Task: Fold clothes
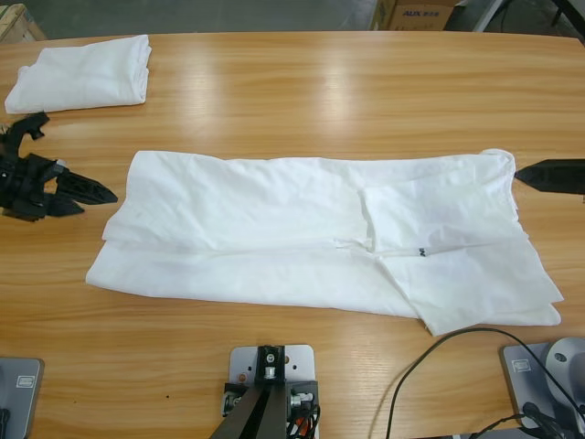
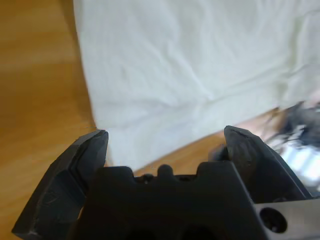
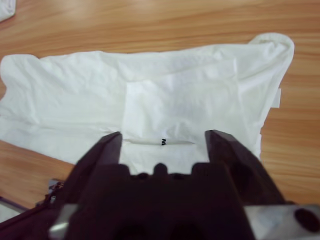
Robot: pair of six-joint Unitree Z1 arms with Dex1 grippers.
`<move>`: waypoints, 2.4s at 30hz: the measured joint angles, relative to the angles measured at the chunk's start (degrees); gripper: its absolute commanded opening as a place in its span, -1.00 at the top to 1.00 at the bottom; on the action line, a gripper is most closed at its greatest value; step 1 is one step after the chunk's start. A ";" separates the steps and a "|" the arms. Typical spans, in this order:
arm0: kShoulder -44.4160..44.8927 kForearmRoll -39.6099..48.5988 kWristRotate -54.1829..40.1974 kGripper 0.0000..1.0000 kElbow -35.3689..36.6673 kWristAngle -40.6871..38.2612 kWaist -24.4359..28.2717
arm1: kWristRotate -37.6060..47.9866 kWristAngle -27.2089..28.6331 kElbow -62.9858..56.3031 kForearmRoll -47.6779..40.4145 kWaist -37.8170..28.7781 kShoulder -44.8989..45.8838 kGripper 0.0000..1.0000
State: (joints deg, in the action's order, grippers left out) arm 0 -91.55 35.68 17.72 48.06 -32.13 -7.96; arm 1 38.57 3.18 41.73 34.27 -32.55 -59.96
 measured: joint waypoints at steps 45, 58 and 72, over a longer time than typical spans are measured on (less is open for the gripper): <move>-23.98 1.02 -11.73 -0.84 3.04 -12.23 8.99 | 2.09 0.25 0.58 11.53 0.00 6.99 -1.00; -25.51 1.69 -12.32 -0.16 4.00 -11.11 4.23 | 2.09 0.29 0.57 11.50 0.00 8.04 -1.00; -25.65 -0.06 -15.42 1.00 3.30 -10.60 1.65 | 2.09 0.29 0.55 11.34 0.00 8.10 -1.00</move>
State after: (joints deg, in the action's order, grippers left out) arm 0 -117.20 35.62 2.29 51.36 -42.73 -6.31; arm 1 40.66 3.47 42.28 45.61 -32.55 -51.86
